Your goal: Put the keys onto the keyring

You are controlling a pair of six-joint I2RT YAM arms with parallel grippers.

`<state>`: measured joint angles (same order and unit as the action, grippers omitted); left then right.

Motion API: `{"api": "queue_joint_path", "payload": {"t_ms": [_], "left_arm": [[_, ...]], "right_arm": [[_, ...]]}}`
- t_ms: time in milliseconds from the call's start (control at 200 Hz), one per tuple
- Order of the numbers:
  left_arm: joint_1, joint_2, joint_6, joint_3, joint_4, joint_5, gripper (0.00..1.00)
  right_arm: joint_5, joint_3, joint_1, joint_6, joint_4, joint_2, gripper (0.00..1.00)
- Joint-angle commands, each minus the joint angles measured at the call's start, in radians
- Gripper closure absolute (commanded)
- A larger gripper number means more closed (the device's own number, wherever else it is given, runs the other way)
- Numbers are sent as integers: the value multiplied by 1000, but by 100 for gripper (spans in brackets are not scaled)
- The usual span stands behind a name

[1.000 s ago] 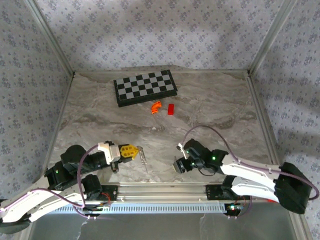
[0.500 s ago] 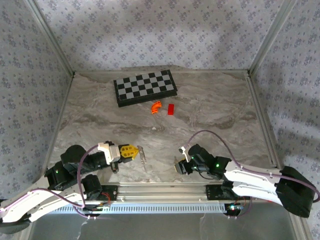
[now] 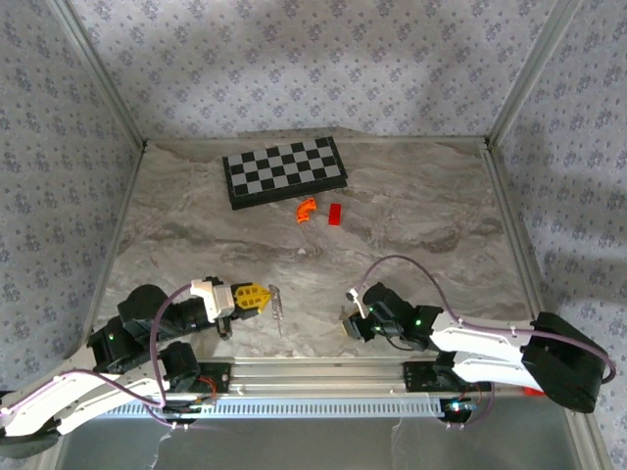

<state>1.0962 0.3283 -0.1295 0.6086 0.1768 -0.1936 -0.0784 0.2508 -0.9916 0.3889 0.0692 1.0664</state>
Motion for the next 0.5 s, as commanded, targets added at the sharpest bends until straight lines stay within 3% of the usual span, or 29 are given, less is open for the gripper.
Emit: {"api": "queue_joint_path", "payload": {"t_ms": [0, 205, 495], "left_arm": [[9, -17, 14, 0, -59, -2, 100], [10, -18, 14, -3, -57, -2, 100], [10, -18, 19, -6, -59, -3, 100]], "right_arm": [[23, 24, -10, -21, 14, 22, 77], [26, 40, -20, -29, 26, 60, 84], [26, 45, -34, -40, 43, 60, 82]]}}
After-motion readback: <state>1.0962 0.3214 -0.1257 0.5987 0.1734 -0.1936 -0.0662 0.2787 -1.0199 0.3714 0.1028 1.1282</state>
